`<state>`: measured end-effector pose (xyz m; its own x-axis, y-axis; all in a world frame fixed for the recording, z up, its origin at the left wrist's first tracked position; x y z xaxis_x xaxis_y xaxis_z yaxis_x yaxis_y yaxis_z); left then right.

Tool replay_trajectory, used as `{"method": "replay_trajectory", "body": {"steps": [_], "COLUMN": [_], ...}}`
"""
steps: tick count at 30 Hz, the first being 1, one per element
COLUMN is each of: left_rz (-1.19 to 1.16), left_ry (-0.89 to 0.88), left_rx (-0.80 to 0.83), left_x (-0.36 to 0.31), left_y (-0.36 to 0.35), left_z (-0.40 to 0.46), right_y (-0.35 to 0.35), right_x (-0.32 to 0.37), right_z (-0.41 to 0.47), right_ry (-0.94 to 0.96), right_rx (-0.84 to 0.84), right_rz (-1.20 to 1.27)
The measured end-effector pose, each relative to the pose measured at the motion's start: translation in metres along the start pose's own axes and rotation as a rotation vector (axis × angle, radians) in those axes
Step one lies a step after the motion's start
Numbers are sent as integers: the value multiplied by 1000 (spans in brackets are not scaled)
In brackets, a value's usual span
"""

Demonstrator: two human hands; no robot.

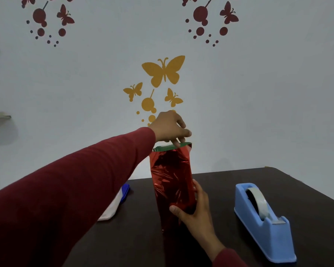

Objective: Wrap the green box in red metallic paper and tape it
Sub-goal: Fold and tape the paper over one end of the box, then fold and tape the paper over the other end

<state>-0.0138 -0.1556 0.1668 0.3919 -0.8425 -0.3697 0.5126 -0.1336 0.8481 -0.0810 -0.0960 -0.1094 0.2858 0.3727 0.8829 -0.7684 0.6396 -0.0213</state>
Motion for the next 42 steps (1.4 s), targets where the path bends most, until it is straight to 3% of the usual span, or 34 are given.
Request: {"method": "replay_trajectory", "body": {"steps": [2, 5, 7, 9, 12, 15, 18, 20, 23, 28, 33, 42], "left_rz": [101, 422, 608, 669, 554, 483, 702, 870, 942, 735, 360, -195], "left_ry": [-49, -76, -98, -134, -111, -89, -71, -87, -141, -208, -321, -559], "left_rx": [112, 438, 529, 505, 420, 484, 539, 458, 339, 83, 7, -364], "left_x": [-1, 10, 22, 28, 29, 35, 53, 62, 66, 41, 9, -50], "left_y": [2, -10, -11, -3, 25, 35, 18, 10, 23, 73, 45, -87], "left_z": [-7, -21, -25, -23, -20, -25, -27, -19, -6, -7, -43, -89], "right_y": [0, 2, 2, 1, 0, -1, -2, -1, -1, -1, 5, 119], "right_x": [1, 2, 2, 2, 3, 3, 4, 5, 4, 4, 10, 90], "right_z": [0, -2, -3, -3, -2, -1, -1, -1, -2, -2, -6, -36], "right_ry": [10, 38, 40, 32, 13, 3, -5, -3, 3, -17, -46, 89], "right_rx": [-3, -16, -19, -15, -17, -12, -2, -1, -12, -6, -24, -456], "right_rz": [-3, -4, -9, -11, 0, 2, 9, 3, -1, 27, -13, -152]}}
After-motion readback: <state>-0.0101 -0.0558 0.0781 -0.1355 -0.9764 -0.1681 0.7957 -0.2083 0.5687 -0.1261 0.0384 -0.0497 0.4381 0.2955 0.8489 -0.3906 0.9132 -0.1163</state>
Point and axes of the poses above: each hand's wrist, its own z-axis towards the middle knuckle, its own y-axis out of the back of the hand, x = y × z, the point moved 7 cm from there along z, towards the middle knuckle, and after that the axes turned 5 degrees about z, right-handed, at the moved point
